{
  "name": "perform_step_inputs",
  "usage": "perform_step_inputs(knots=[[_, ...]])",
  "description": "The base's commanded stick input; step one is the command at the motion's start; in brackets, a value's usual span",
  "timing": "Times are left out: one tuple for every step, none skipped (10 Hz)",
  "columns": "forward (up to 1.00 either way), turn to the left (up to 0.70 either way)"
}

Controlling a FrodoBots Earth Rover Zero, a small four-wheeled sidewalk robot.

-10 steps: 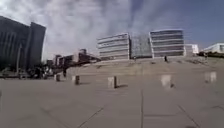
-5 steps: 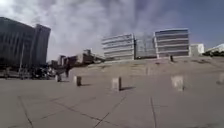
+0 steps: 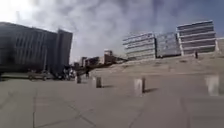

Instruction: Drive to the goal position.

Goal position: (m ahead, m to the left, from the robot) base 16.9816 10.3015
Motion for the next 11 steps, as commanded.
perform_step_inputs(knots=[[0.7, 0.0], [0.7, 0.0], [0.7, 0.0], [0.7, 0.0], [0.7, 0.0], [0.7, -0.01], [0.7, -0.06], [0.7, -0.12], [0.7, -0.17], [0.7, -0.22], [0.7, -0.28]])
